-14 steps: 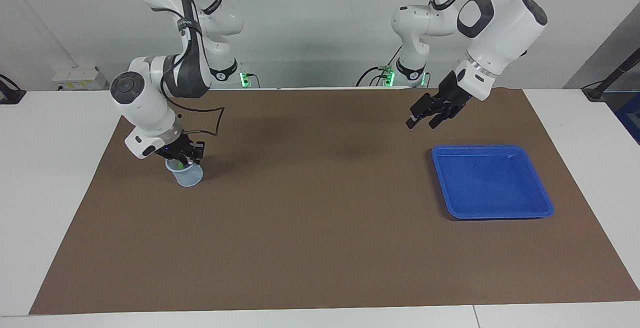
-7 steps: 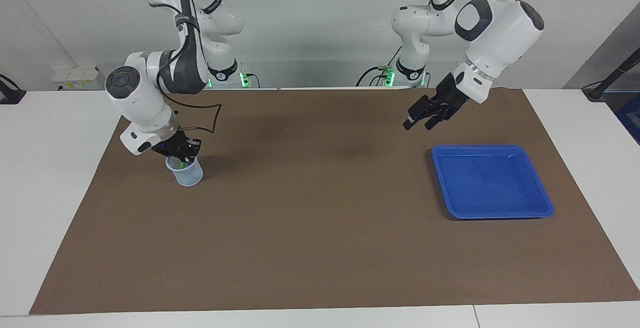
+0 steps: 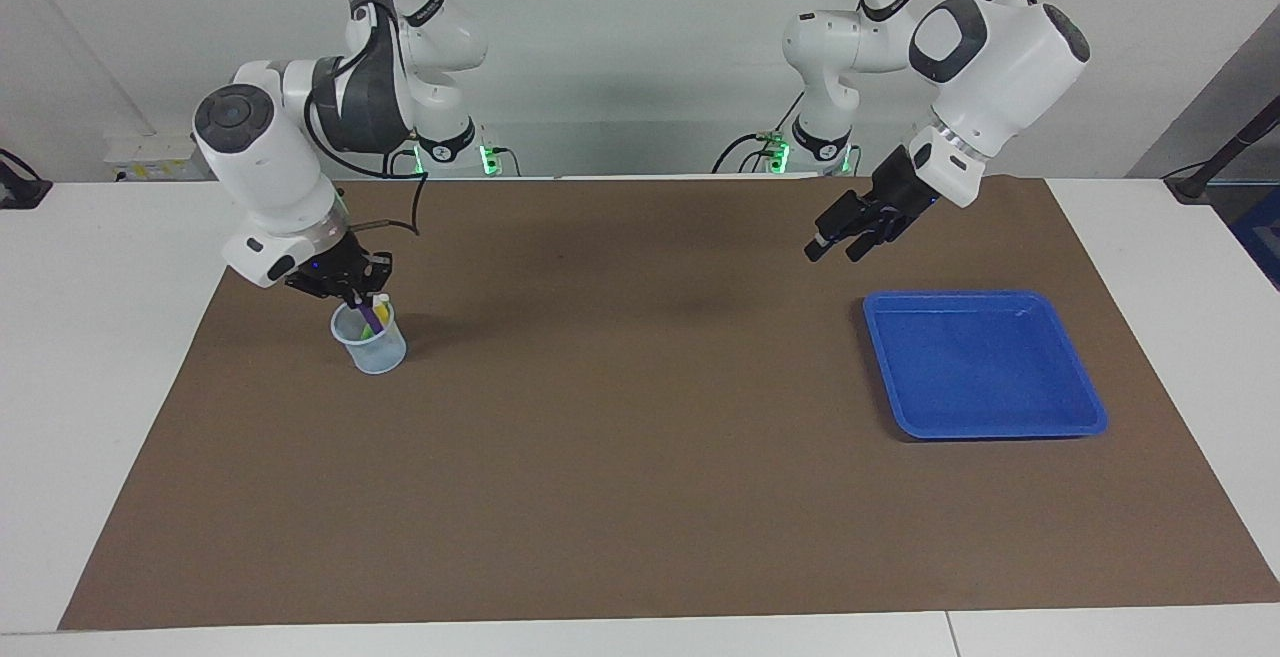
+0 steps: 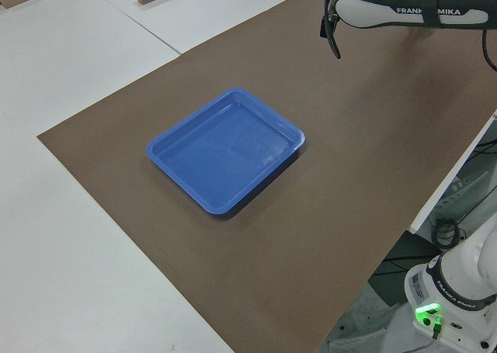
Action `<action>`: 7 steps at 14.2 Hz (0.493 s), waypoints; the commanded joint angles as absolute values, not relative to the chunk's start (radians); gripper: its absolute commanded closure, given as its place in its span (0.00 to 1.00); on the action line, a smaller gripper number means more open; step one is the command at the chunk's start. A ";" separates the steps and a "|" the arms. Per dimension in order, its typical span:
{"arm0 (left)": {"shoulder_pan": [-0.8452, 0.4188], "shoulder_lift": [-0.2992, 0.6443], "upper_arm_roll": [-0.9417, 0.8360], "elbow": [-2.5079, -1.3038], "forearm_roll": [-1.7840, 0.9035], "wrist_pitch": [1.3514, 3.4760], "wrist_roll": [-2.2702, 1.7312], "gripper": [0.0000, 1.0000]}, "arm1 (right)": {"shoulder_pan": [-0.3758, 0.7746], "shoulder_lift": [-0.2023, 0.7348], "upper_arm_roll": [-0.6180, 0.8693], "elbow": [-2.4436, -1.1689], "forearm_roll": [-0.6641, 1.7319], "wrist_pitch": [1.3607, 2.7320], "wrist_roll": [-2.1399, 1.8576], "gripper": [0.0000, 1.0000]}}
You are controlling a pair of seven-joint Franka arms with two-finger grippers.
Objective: Right arm passes pens to left for tray arrangement
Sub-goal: 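Grasp the purple pen in the cup with the right gripper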
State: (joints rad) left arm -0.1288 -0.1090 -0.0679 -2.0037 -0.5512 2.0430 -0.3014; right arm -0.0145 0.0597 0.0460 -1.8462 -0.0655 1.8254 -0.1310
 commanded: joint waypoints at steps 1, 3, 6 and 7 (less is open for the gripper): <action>-0.144 -0.130 -0.057 -2.033 -0.571 2.068 -0.311 0.00 | 0.005 0.057 0.052 -1.735 -0.078 1.734 -0.169 1.00; -0.140 -0.130 -0.055 -2.033 -0.571 2.066 -0.311 0.00 | 0.024 0.057 0.057 -1.680 -0.054 1.698 -0.164 1.00; -0.137 -0.130 -0.055 -2.033 -0.571 2.060 -0.311 0.00 | 0.026 0.060 0.077 -1.643 0.084 1.712 -0.126 1.00; -0.137 -0.130 -0.057 -2.033 -0.571 2.060 -0.311 0.00 | 0.028 0.061 0.077 -1.643 0.121 1.726 -0.089 1.00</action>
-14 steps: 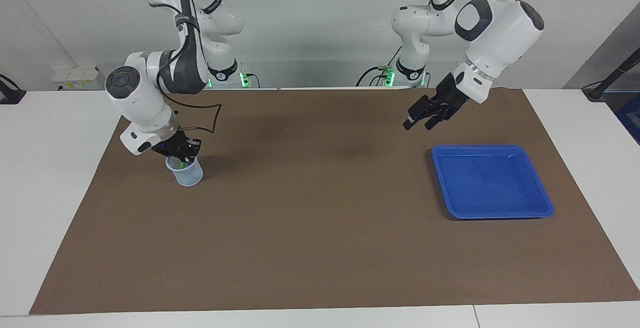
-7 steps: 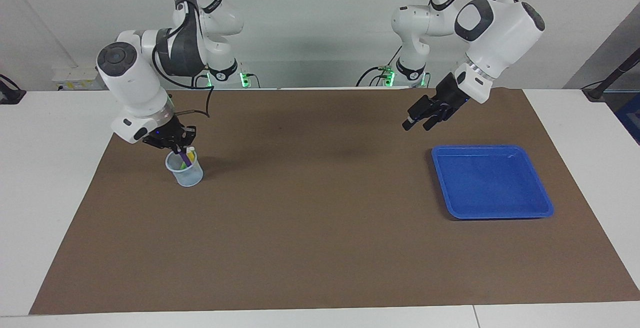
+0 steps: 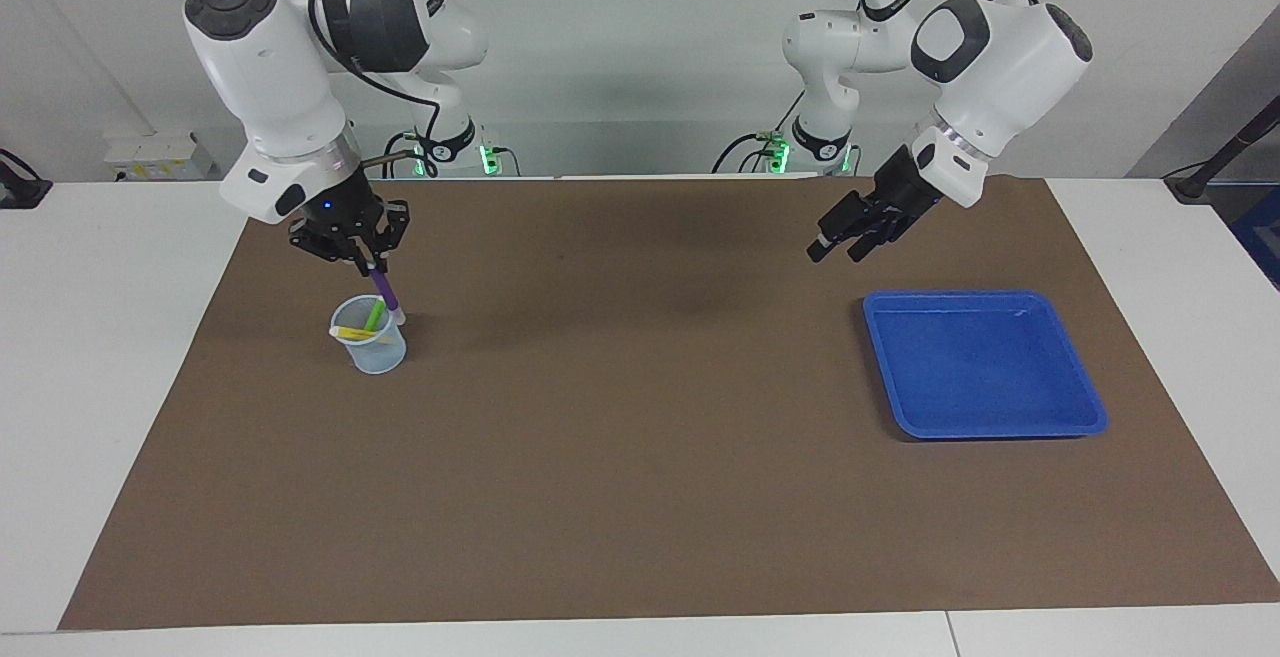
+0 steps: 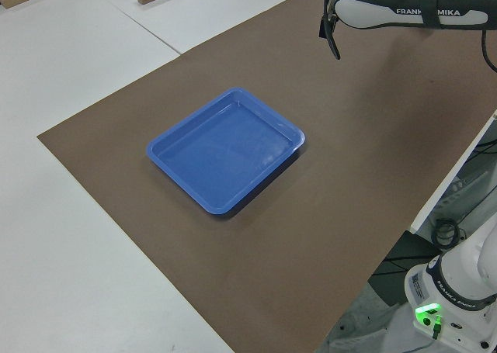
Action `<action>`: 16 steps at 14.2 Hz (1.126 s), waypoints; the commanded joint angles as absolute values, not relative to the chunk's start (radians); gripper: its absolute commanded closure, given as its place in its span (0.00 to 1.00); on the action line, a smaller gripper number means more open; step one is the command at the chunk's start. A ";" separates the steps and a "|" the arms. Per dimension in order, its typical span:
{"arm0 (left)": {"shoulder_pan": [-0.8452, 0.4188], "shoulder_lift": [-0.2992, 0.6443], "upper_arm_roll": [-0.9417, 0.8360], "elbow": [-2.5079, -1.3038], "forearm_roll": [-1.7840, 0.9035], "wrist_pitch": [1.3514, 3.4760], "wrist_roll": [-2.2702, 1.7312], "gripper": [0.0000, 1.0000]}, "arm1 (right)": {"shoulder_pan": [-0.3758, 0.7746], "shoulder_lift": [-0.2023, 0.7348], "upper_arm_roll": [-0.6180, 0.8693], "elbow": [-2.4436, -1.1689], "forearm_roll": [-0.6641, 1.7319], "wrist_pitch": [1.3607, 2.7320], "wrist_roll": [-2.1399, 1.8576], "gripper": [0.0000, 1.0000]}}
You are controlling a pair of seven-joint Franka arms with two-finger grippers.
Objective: Right arm passes pens to left for tray arrangement
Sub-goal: 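Carry the purple pen toward the left gripper with the right gripper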
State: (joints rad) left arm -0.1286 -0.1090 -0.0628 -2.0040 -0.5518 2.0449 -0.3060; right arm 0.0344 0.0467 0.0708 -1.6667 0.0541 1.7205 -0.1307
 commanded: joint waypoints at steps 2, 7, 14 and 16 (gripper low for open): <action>-0.140 -0.132 -0.057 -2.033 -0.593 2.054 -0.316 0.00 | 0.028 0.064 0.098 -1.643 0.207 1.761 -0.011 1.00; -0.146 -0.141 -0.058 -2.045 -0.675 2.045 -0.492 0.00 | 0.035 0.067 0.201 -1.663 0.351 1.916 0.343 1.00; -0.201 -0.146 -0.058 -2.063 -0.847 2.075 -0.653 0.00 | 0.198 0.063 0.206 -1.733 0.476 2.221 0.734 1.00; -0.228 -0.147 -0.058 -2.074 -0.899 2.132 -0.689 0.00 | 0.238 0.064 0.206 -1.741 0.506 2.290 0.816 1.00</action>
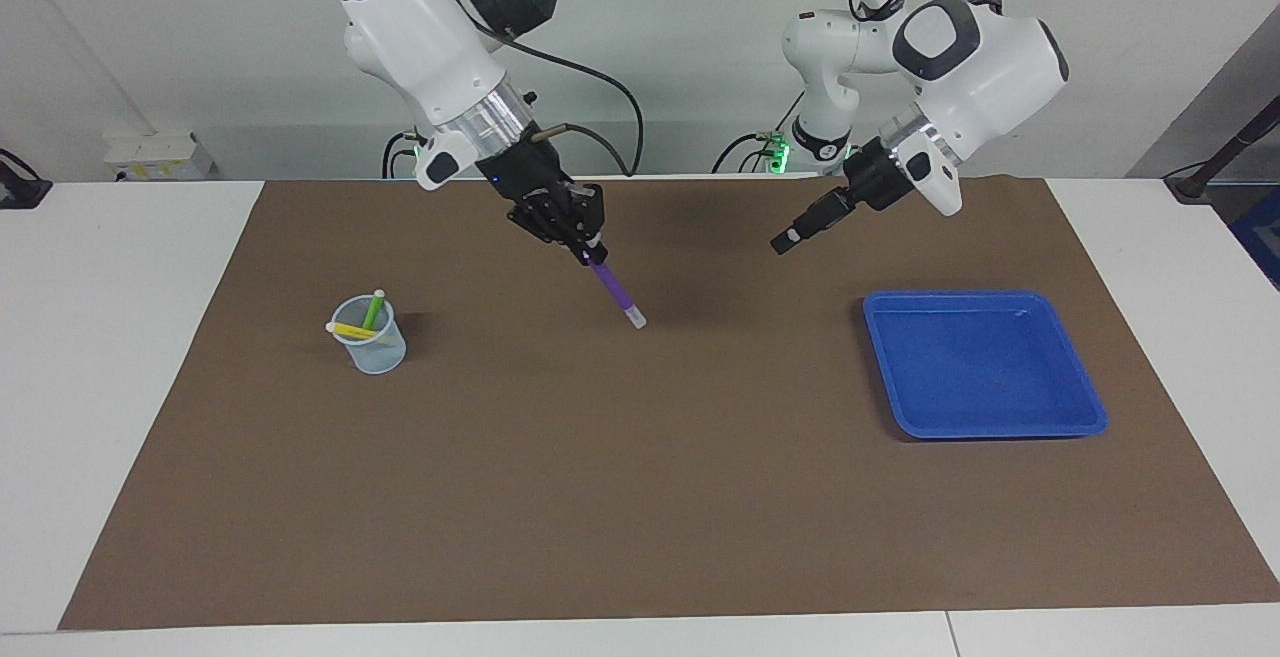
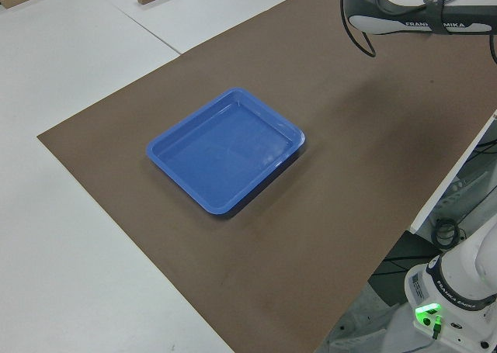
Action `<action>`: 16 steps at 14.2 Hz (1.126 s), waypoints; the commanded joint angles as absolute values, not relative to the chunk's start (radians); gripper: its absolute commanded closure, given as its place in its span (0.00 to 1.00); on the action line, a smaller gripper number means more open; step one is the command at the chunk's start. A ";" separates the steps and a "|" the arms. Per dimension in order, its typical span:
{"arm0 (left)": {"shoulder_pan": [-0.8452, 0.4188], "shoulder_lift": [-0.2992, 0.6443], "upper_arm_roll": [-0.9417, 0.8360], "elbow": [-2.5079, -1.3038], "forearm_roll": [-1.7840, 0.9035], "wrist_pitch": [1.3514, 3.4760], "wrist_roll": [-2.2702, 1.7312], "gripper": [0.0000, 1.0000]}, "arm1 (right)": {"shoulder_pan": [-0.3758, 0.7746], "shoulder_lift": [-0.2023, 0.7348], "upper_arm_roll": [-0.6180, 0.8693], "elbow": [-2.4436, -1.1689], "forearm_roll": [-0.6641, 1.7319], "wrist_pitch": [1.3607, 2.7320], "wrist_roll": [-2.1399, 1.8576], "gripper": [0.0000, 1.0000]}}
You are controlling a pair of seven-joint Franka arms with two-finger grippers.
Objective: Right arm passes pens to left for tray arrangement
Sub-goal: 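Carry the purple pen toward the left gripper with the right gripper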
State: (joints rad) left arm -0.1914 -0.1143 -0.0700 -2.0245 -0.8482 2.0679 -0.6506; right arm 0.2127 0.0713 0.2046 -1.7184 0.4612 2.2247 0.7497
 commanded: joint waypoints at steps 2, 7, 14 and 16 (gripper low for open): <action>-0.235 -0.138 -0.058 -2.074 -0.952 2.166 -0.681 0.05 | 0.285 0.064 0.206 -1.764 0.561 2.400 0.879 1.00; -0.336 -0.118 -0.058 -2.079 -1.074 2.347 -0.686 0.05 | 0.382 0.071 0.206 -1.807 0.575 2.523 0.971 1.00; -0.344 -0.115 -0.058 -2.085 -1.077 2.365 -0.686 0.34 | 0.393 0.069 0.206 -1.815 0.590 2.536 0.997 1.00; -0.365 -0.107 -0.058 -2.085 -1.088 2.405 -0.690 0.33 | 0.391 0.069 0.206 -1.815 0.598 2.534 0.989 1.00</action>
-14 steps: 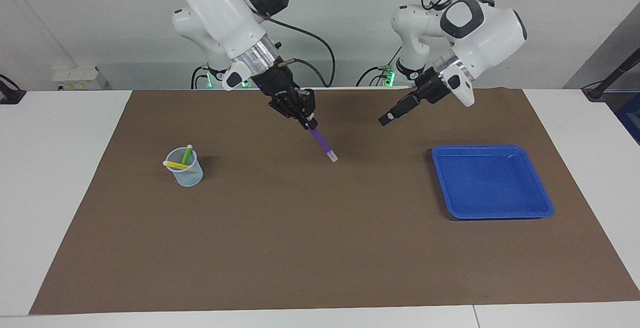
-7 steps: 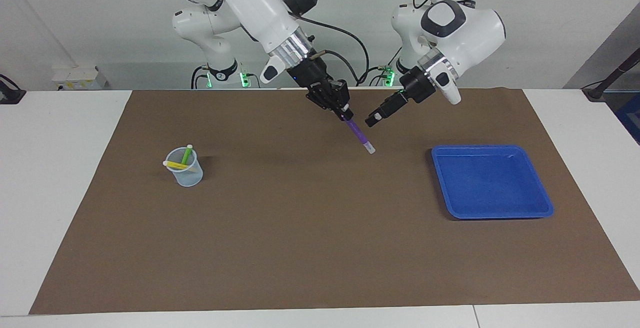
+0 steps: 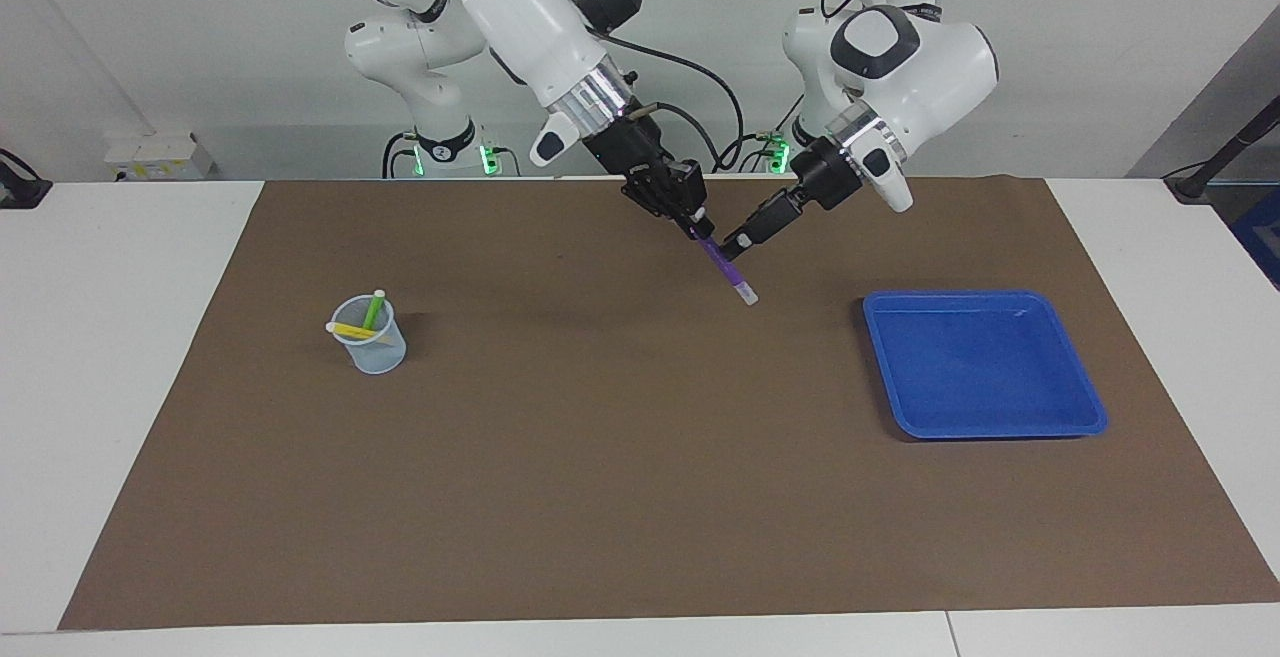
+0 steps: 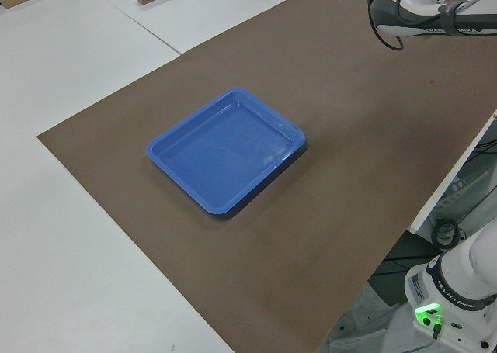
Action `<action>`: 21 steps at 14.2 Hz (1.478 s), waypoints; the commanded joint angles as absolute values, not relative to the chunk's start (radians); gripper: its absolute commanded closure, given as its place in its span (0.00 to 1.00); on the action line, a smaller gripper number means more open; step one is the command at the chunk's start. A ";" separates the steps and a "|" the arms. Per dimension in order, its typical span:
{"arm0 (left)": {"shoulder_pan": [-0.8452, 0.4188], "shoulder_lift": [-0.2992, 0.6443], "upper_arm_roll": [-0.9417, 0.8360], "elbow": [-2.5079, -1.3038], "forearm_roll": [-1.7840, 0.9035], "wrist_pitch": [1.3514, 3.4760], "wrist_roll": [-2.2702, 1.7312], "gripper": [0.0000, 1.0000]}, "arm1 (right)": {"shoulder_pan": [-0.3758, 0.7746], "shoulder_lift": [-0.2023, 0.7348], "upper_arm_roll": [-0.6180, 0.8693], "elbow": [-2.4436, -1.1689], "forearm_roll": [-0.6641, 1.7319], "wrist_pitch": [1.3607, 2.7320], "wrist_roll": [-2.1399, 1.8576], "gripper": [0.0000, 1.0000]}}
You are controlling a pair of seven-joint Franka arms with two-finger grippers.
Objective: Right arm passes pens to left for tray arrangement
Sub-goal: 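Carry the purple pen toward the left gripper with the right gripper, then grasp the purple pen with the left gripper and release the right gripper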
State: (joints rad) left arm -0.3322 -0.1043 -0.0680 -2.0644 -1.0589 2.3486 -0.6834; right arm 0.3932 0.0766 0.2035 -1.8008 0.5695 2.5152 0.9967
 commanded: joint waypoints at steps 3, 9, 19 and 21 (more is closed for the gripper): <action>-0.380 -0.094 -0.058 -2.085 -1.106 2.437 -0.689 0.34 | 0.393 0.071 0.206 -1.818 0.600 2.543 0.994 1.00; -0.380 -0.091 -0.058 -2.079 -1.106 2.428 -0.690 0.76 | 0.393 0.072 0.206 -1.818 0.612 2.548 0.993 1.00; -0.379 -0.092 -0.057 -2.077 -1.106 2.387 -0.690 1.00 | 0.387 0.074 0.206 -1.812 0.615 2.543 0.996 0.50; -0.376 -0.092 -0.057 -2.074 -1.104 2.385 -0.690 1.00 | 0.384 0.072 0.204 -1.810 0.614 2.530 0.985 0.00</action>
